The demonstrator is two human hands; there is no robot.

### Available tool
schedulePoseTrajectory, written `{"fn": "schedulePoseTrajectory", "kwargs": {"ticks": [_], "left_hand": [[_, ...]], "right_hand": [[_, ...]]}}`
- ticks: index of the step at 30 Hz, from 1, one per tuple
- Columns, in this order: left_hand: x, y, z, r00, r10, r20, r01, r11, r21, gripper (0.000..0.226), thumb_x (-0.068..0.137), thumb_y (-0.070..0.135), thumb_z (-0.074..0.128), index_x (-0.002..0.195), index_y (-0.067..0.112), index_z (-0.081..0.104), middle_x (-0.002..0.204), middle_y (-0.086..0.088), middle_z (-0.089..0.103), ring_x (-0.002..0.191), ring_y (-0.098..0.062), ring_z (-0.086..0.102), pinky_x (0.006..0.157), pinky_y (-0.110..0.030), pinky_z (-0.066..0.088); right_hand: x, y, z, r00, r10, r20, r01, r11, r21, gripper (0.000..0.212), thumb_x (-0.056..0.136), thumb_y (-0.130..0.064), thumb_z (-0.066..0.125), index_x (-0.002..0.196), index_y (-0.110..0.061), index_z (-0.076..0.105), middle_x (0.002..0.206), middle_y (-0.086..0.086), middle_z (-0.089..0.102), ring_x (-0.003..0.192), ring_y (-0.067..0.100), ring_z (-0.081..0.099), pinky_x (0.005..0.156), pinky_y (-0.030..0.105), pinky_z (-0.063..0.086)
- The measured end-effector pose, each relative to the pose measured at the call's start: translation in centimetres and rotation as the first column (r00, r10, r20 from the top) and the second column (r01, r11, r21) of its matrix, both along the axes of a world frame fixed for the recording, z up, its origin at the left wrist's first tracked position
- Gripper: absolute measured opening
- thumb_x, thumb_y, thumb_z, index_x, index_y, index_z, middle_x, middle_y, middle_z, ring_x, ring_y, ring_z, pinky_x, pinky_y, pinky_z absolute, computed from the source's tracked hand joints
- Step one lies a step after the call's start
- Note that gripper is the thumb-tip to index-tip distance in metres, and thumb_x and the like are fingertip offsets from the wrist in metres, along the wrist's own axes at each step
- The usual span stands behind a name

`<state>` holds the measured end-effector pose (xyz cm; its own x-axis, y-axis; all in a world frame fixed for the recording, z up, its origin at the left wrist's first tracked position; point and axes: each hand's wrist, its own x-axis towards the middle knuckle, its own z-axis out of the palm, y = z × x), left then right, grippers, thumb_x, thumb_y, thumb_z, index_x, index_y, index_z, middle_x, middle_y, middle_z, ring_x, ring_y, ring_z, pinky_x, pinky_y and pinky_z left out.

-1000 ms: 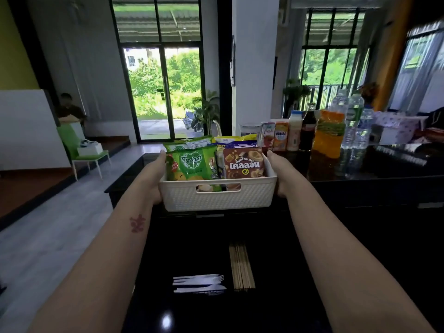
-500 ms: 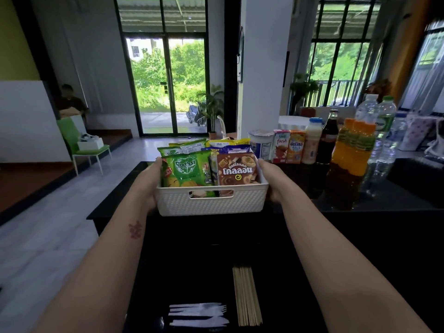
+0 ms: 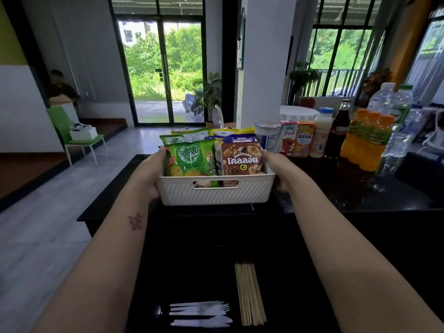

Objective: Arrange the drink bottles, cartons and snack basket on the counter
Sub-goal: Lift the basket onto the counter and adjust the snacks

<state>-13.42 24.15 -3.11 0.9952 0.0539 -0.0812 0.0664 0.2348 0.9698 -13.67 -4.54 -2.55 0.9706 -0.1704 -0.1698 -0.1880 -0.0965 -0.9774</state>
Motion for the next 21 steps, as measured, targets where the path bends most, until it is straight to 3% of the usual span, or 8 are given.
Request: {"fn": "schedulePoseTrajectory", "kwargs": {"ticks": [6, 8, 10, 11, 13, 15, 18, 21], "left_hand": [[-1.3, 0.4, 0.6, 0.998, 0.004, -0.062, -0.001, 0.999, 0.042, 0.037, 0.100, 0.047, 0.039, 0.102, 0.017, 0.060, 0.082, -0.005, 0.076, 0.068, -0.021, 0.073, 0.059, -0.033, 0.059], [-1.4, 0.7, 0.8, 0.993, 0.120, 0.017, -0.119, 0.938, 0.326, 0.043, 0.098, 0.051, 0.039, 0.115, 0.017, 0.058, 0.114, -0.012, 0.069, 0.097, -0.027, 0.068, 0.085, -0.041, 0.054], [-1.4, 1.2, 1.1, 0.900, 0.235, 0.367, -0.434, 0.573, 0.696, 0.056, 0.096, 0.052, 0.042, 0.138, 0.015, 0.044, 0.141, -0.015, 0.047, 0.125, -0.033, 0.047, 0.102, -0.047, 0.039], [-1.7, 1.1, 1.8, 0.804, 0.178, 0.568, -0.587, 0.395, 0.707, 0.058, 0.095, 0.049, 0.045, 0.141, 0.015, 0.039, 0.143, -0.016, 0.043, 0.130, -0.034, 0.041, 0.105, -0.049, 0.036], [-1.7, 0.1, 3.6, 0.695, -0.082, 0.714, -0.674, 0.270, 0.687, 0.057, 0.095, 0.045, 0.049, 0.143, 0.018, 0.039, 0.144, -0.013, 0.044, 0.132, -0.032, 0.038, 0.108, -0.050, 0.032], [-0.7, -1.2, 4.7, 0.763, -0.304, 0.570, -0.573, 0.089, 0.815, 0.062, 0.094, 0.049, 0.048, 0.146, 0.019, 0.035, 0.150, -0.011, 0.038, 0.139, -0.030, 0.031, 0.113, -0.048, 0.024], [0.3, -2.3, 5.3, 0.905, -0.329, 0.270, -0.359, -0.249, 0.900, 0.066, 0.093, 0.059, 0.042, 0.146, 0.020, 0.037, 0.154, -0.009, 0.032, 0.144, -0.030, 0.020, 0.116, -0.050, 0.013], [0.5, -2.2, 5.5, 0.929, -0.322, 0.179, -0.286, -0.324, 0.902, 0.060, 0.091, 0.062, 0.041, 0.135, 0.023, 0.049, 0.148, -0.006, 0.040, 0.141, -0.030, 0.022, 0.114, -0.054, 0.012]], "right_hand": [[-1.0, 0.3, 0.2, 0.999, 0.020, -0.046, -0.022, 0.999, -0.042, 0.039, 0.095, -0.049, 0.044, 0.098, -0.016, 0.066, 0.083, -0.001, 0.076, 0.092, 0.020, 0.066, 0.082, 0.036, 0.051], [-1.4, 0.5, 0.7, 0.998, 0.014, -0.054, -0.021, 0.989, -0.147, 0.046, 0.097, -0.046, 0.041, 0.119, -0.011, 0.060, 0.117, 0.008, 0.068, 0.111, 0.026, 0.059, 0.101, 0.043, 0.044], [-1.4, 0.6, 1.5, 0.997, -0.047, 0.065, 0.071, 0.893, -0.445, 0.050, 0.098, -0.042, 0.038, 0.134, -0.010, 0.050, 0.136, 0.013, 0.054, 0.122, 0.029, 0.051, 0.104, 0.042, 0.039], [-1.4, 0.7, 1.9, 0.979, -0.090, 0.184, 0.180, 0.808, -0.560, 0.051, 0.097, -0.043, 0.041, 0.137, -0.013, 0.046, 0.138, 0.012, 0.051, 0.123, 0.030, 0.049, 0.099, 0.041, 0.041], [-1.8, 1.4, 3.1, 0.910, -0.059, 0.411, 0.335, 0.690, -0.642, 0.054, 0.093, -0.046, 0.049, 0.139, -0.019, 0.042, 0.136, 0.008, 0.053, 0.121, 0.027, 0.052, 0.091, 0.042, 0.044], [-1.7, 2.5, 4.4, 0.890, 0.175, 0.421, 0.248, 0.589, -0.769, 0.059, 0.090, -0.048, 0.055, 0.141, -0.024, 0.040, 0.139, 0.004, 0.051, 0.123, 0.025, 0.051, 0.095, 0.044, 0.044], [-1.4, 4.0, 5.8, 0.907, 0.392, 0.153, 0.030, 0.303, -0.953, 0.070, 0.089, -0.057, 0.053, 0.148, -0.025, 0.033, 0.150, 0.004, 0.042, 0.134, 0.027, 0.042, 0.107, 0.046, 0.037], [-1.3, 4.4, 6.5, 0.912, 0.410, -0.006, -0.076, 0.156, -0.985, 0.068, 0.089, -0.059, 0.051, 0.145, -0.022, 0.040, 0.144, 0.007, 0.049, 0.127, 0.027, 0.046, 0.102, 0.041, 0.041]]}}
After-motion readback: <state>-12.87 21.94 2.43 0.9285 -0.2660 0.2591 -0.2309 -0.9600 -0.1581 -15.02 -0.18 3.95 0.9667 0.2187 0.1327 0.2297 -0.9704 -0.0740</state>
